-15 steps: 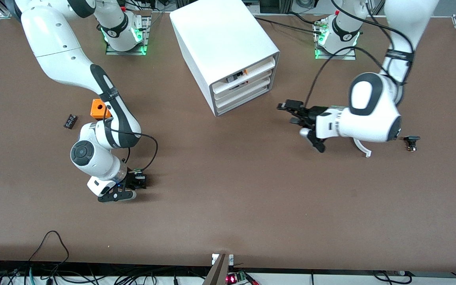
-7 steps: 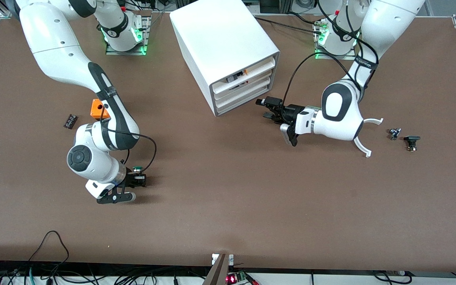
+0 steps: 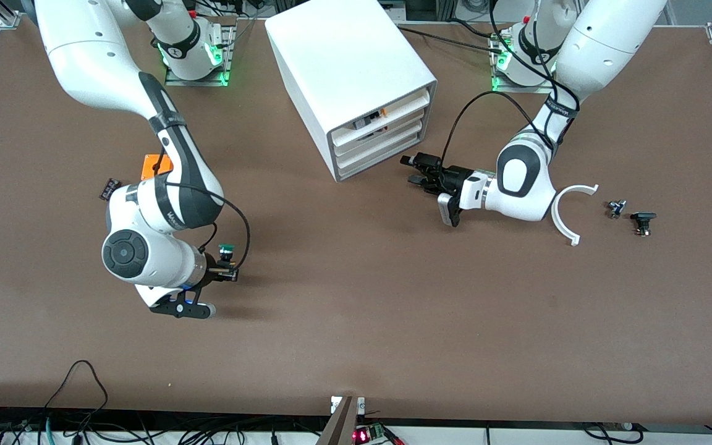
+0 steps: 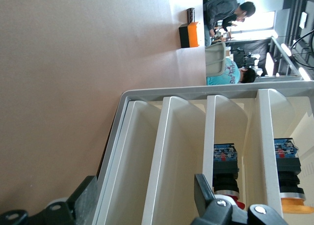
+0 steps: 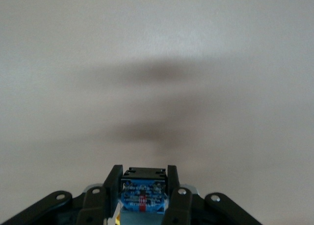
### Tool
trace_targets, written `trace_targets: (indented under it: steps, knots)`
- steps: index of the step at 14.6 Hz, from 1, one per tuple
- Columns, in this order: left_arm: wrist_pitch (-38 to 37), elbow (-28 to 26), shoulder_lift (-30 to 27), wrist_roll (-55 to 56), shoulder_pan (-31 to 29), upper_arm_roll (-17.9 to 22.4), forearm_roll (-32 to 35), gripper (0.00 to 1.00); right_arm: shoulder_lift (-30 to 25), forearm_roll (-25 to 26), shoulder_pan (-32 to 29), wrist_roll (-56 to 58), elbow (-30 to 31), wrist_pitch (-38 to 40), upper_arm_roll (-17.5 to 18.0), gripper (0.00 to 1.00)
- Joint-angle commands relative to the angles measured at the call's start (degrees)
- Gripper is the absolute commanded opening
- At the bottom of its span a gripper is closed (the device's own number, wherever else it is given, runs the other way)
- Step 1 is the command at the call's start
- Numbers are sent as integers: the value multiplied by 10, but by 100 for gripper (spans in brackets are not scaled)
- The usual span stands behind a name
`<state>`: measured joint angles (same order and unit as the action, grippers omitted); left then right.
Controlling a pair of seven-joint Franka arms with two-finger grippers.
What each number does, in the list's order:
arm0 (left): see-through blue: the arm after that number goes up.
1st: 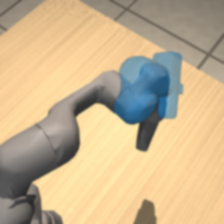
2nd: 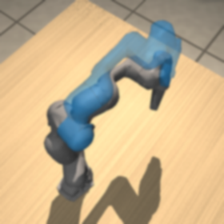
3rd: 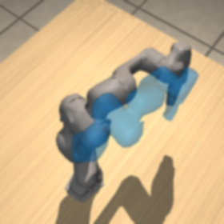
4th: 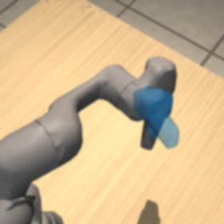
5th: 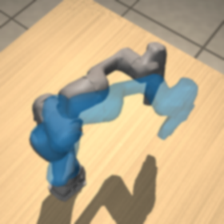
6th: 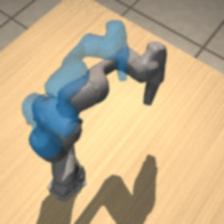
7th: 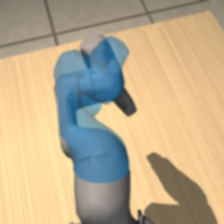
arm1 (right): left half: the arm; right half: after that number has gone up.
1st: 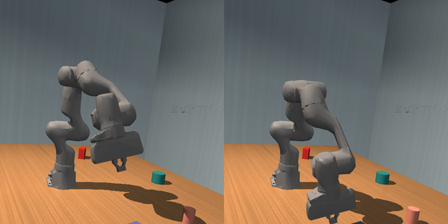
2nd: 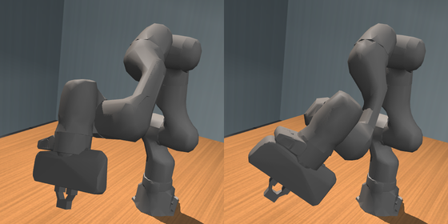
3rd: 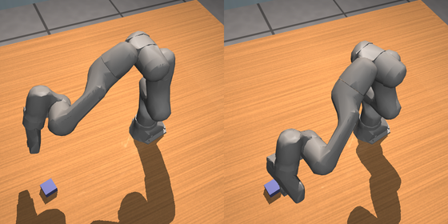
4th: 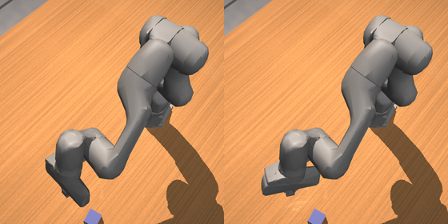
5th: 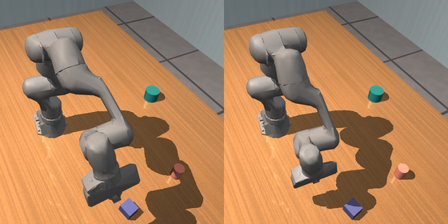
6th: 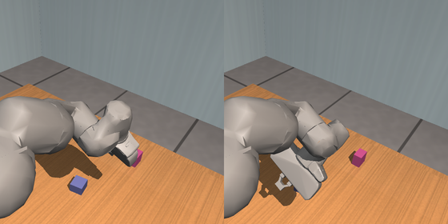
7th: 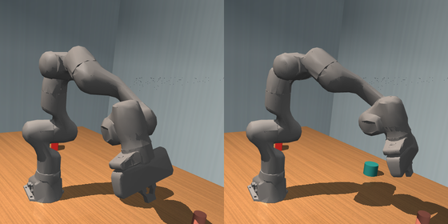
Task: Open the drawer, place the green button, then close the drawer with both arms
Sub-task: 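Pull the drawer open with the left gripper while the right gripper carries the button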
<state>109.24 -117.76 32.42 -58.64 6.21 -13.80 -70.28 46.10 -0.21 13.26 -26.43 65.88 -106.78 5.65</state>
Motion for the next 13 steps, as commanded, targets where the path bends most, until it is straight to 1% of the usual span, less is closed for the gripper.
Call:
trace_targets:
  steps: [1,3,4,5,6,8,13]
  knots:
    - [-9,-23,18,-71,-6,-6,-50,75,4,-3,17,-60,-53,73,-1,0]
    - [-34,-37,24,-79,-5,-6,-68,61,2,-6,28,-101,-62,102,-1,0]
    - [-45,-47,24,-79,-3,-6,-69,51,0,-7,38,-127,-64,109,-1,0]
    - [-56,-55,24,-79,-3,-7,-71,49,-6,-7,46,-158,-69,112,0,0]
    - [-65,-63,24,-79,-1,-7,-75,44,-7,-7,55,-186,-72,116,-1,0]
    - [-68,-80,25,-79,2,-11,-81,43,-10,-10,66,-230,-88,131,0,0]
    - [-67,-93,45,-80,5,-23,-96,44,-16,-9,81,-356,-114,159,30,0]
